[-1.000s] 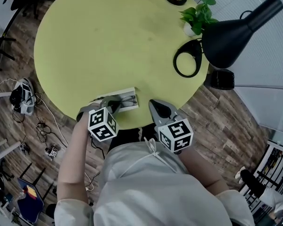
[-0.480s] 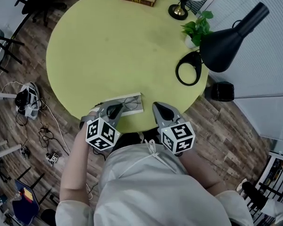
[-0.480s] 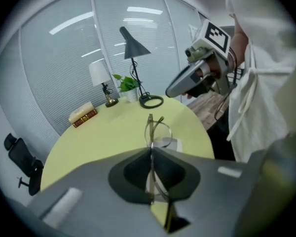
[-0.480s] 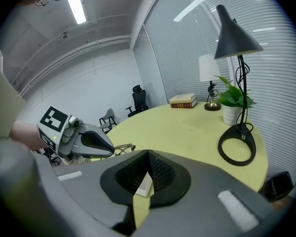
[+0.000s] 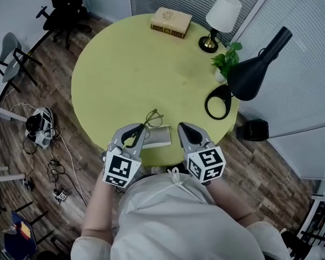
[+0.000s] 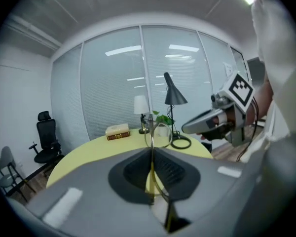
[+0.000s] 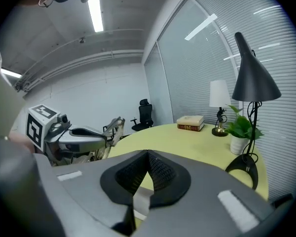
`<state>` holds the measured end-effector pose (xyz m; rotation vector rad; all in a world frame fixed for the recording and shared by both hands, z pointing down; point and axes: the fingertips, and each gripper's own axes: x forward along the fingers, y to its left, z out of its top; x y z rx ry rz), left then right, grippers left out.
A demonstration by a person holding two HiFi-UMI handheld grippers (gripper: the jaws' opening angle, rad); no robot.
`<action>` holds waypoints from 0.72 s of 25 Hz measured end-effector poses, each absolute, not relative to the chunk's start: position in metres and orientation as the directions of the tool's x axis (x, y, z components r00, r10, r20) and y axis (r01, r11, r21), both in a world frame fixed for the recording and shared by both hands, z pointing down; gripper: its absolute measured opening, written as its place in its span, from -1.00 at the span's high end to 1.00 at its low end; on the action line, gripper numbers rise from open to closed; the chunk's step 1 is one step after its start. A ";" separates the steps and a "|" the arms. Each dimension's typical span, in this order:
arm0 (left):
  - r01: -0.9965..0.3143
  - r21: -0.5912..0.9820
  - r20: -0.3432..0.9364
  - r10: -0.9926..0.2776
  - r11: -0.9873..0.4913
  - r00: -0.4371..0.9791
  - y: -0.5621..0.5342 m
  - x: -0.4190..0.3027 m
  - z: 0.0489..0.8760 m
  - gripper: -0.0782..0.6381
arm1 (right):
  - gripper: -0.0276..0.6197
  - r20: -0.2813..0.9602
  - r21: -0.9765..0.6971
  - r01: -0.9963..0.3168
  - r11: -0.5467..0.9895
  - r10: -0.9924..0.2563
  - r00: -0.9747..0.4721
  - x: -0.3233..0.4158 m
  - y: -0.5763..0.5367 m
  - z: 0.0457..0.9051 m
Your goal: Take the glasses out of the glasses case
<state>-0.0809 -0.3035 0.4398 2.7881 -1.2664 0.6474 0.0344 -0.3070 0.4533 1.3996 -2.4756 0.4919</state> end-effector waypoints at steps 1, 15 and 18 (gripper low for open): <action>-0.745 -0.146 0.345 -0.739 -0.651 0.578 -0.303 -0.085 0.431 0.74 | 0.92 0.373 -0.159 -0.861 0.483 -0.778 -0.506 0.033 -0.307 0.450; -0.956 -0.005 0.135 -0.947 -0.294 0.290 -0.288 -0.141 0.357 0.74 | 0.91 0.276 -0.065 -0.831 0.552 -0.791 -0.546 0.003 -0.284 0.400; -0.958 -0.016 0.133 -0.950 -0.286 0.281 -0.285 -0.141 0.354 0.74 | 0.92 0.273 -0.045 -0.829 0.558 -0.791 -0.547 0.000 -0.279 0.396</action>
